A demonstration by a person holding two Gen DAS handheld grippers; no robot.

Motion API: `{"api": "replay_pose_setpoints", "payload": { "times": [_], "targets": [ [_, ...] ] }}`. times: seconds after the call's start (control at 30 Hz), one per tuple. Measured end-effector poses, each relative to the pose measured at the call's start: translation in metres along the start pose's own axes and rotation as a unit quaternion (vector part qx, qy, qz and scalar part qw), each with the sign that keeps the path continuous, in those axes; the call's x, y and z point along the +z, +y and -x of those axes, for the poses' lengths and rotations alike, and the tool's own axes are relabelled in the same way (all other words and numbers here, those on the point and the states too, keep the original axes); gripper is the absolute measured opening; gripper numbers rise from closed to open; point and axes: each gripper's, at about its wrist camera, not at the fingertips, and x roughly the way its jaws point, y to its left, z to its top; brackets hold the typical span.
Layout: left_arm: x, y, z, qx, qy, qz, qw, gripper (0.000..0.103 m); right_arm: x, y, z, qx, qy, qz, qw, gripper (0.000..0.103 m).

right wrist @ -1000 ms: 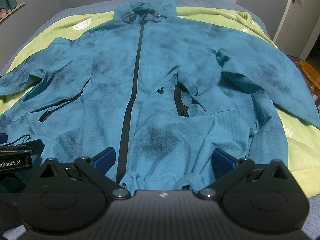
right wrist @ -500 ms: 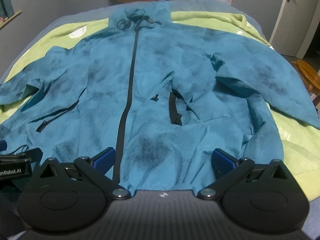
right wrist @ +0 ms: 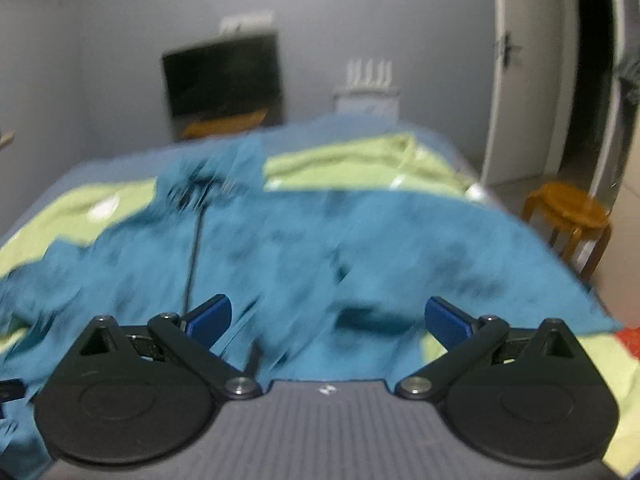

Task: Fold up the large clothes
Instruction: 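Grasp the jacket hem with the right gripper and lift it toward the hood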

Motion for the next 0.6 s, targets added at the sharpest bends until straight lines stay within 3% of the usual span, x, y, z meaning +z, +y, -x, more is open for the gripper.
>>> {"api": "replay_pose_setpoints", "payload": {
  "times": [0.13, 0.33, 0.47, 0.6],
  "targets": [
    [0.015, -0.002, -0.015, 0.008, -0.038, -0.014, 0.9991, 0.103, 0.015, -0.053, -0.017, -0.010, -0.019, -0.042, 0.999, 0.103],
    [0.025, -0.009, -0.057, -0.011, -0.005, -0.028, 0.9995, 0.103, 0.023, -0.138, -0.058, -0.018, 0.040, -0.125, 0.991, 0.103],
    [0.004, -0.006, -0.086, -0.035, 0.039, -0.016, 0.9985, 0.103, 0.010, -0.190, -0.085, -0.054, 0.072, -0.196, 0.977, 0.103],
    [-0.019, -0.002, -0.108, -0.036, 0.076, -0.001, 0.9965, 0.103, -0.005, -0.229, -0.102, -0.078, 0.088, -0.256, 0.959, 0.094]
  ]
}}
